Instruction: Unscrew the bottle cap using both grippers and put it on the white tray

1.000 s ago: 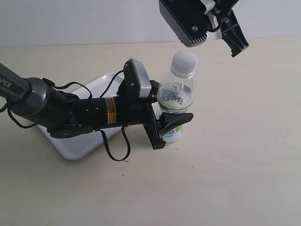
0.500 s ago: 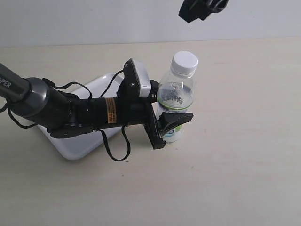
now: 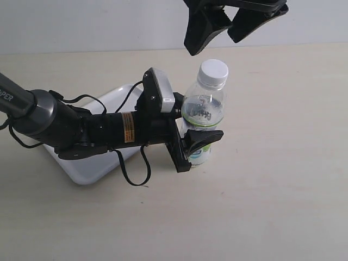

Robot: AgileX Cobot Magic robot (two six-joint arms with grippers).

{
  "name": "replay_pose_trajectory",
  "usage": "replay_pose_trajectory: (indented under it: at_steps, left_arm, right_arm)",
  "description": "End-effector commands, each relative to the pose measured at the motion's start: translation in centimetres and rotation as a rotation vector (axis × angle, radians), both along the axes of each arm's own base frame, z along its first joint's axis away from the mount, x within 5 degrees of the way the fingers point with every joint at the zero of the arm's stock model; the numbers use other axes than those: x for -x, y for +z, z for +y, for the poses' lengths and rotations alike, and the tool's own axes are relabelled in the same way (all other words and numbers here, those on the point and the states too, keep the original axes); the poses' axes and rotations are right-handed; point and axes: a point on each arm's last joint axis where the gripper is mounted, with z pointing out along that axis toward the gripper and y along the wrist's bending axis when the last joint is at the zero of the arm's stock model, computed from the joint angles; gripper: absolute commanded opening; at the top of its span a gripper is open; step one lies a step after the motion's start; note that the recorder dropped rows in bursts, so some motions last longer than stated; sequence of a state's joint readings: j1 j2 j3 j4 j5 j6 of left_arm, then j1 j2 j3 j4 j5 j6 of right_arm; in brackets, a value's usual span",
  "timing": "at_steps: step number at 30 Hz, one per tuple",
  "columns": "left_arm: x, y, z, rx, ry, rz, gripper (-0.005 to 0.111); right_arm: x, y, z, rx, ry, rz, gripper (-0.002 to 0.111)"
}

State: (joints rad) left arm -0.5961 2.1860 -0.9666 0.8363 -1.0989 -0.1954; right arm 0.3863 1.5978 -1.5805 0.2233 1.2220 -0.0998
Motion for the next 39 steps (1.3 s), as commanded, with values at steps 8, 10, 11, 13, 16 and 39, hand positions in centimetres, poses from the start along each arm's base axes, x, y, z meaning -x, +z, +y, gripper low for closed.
replay_pose_trajectory:
  at_steps: [8,10,11,13,16,39]
  left_arm:
    - [0.0,1.1,-0.1,0.046,-0.001,-0.02,0.039]
    - [0.0,1.1,-0.1,0.046,-0.001,-0.02,0.039]
    - [0.0,1.1,-0.1,0.046,-0.001,-0.022,0.039]
    - [0.0,1.1,-0.1,0.046,-0.001,-0.022,0.039]
    - [0.0,1.1,-0.1,0.046,-0.001,-0.022,0.039]
    - [-0.1,1.1,-0.1,0.046,0.001,-0.024,0.039]
  right_arm:
    - [-0.6,-2.3,-0.2,0.052,-0.048,0.068,0.073]
    - [-0.7,-2.7,-0.2,0.056,-0.048,0.078,0.073]
    - [-0.8,-2.8,-0.1,0.057,-0.048,0.083,0.072]
    - [-0.8,-2.9,-0.1,0.055,-0.048,0.087,0.071]
    - [-0.9,-3.0,0.0,0.056,-0.048,0.089,0.07]
    - [-0.5,-4.1,2.0,0.127,-0.066,0.101,0.064]
